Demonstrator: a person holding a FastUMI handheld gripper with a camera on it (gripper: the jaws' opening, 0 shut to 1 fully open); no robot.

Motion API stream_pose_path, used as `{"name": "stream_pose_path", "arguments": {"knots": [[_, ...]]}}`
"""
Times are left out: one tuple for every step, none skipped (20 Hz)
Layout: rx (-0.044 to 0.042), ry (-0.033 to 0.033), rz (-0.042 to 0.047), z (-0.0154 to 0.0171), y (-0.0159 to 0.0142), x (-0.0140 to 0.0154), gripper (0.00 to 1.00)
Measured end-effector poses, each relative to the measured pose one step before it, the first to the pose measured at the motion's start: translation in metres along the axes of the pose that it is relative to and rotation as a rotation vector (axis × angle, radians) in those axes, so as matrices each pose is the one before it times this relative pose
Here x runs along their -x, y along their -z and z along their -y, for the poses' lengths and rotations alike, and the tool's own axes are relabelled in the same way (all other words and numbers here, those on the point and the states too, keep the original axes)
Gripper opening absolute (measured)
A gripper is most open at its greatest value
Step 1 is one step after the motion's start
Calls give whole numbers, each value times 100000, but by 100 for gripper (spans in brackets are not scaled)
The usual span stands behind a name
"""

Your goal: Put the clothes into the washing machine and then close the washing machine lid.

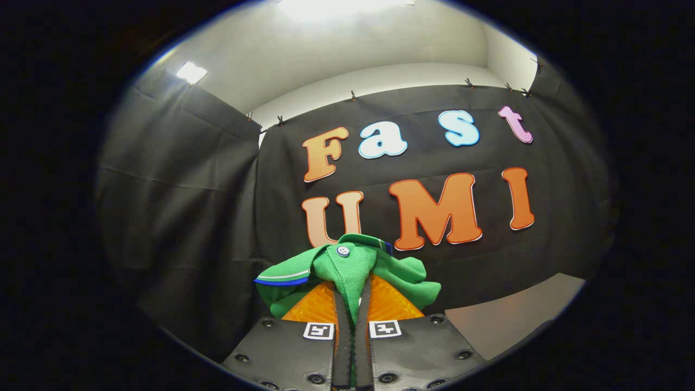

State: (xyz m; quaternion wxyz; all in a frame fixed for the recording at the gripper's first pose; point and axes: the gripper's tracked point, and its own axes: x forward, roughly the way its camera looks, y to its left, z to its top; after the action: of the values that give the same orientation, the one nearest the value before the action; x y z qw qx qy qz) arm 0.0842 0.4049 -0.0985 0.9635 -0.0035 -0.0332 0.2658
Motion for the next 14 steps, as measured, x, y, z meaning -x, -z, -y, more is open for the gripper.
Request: {"name": "stream_pose_path", "arguments": {"knots": [[944,-841,-1726,-966,1263,-1081,10],[499,-1267,-2409,-1001,1502,-1080,10],[-526,-1137,-1780,-772,1358,-919,10],[-1426,-565,-654,-933,1192,-657,10],[-1389,169,-750,-440,1454,-479,10],[-226,771,-1723,-363,1756,-452,10],[975,1028,-3237,-154,2158,-525,11],[784,-18,-3176,-293,2536,-486,10],[516,711,-2261,-50,2101,-409,10],[-11,1378,-2118,310,2122,-502,10],[-350,1743,-2663,427,1746,-1077,10],[1016,1106,-3367,347,1911,-1199,10],[2146,1555,-3412,429,1488,-1321,10],[1089,1104,-3077,335,1297,-1155,10]]}}
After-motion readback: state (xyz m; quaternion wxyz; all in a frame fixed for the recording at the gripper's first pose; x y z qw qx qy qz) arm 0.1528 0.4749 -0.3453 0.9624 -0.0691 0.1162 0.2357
